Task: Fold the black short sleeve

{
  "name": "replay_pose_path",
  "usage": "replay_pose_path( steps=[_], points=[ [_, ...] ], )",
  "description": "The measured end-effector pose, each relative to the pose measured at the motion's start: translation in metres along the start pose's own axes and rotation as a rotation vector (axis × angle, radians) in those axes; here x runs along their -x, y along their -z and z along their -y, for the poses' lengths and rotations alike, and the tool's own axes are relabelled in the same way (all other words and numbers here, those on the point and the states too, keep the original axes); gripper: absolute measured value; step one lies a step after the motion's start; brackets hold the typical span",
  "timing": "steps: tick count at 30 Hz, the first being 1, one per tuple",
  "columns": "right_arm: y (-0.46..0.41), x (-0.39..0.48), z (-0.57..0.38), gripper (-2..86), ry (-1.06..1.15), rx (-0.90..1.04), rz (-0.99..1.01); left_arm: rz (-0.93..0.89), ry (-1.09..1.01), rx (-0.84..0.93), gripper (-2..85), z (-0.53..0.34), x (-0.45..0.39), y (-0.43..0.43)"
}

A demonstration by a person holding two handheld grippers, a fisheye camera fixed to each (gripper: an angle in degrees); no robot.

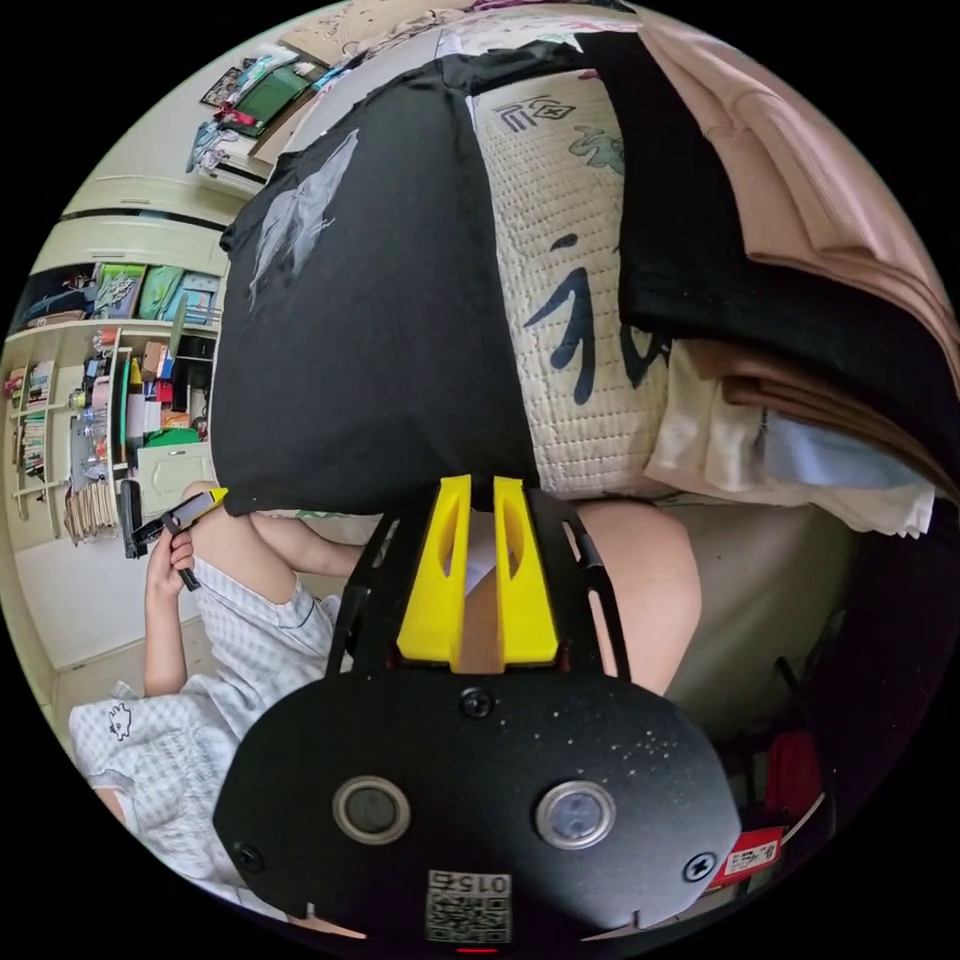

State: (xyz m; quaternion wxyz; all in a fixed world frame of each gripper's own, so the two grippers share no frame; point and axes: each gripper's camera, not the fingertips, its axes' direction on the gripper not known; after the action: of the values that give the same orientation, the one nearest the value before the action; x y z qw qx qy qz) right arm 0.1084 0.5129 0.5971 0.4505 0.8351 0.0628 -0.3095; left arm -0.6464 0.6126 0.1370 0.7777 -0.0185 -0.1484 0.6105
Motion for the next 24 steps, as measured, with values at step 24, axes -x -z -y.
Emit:
replay_pose_path(
  steps=[24],
  points=[
    [-0.020, -0.016, 0.028, -0.6, -0.053, 0.014, -0.094, 0.100, 0.007, 0.005, -0.6, 0.011, -0.039, -0.011]
  ],
)
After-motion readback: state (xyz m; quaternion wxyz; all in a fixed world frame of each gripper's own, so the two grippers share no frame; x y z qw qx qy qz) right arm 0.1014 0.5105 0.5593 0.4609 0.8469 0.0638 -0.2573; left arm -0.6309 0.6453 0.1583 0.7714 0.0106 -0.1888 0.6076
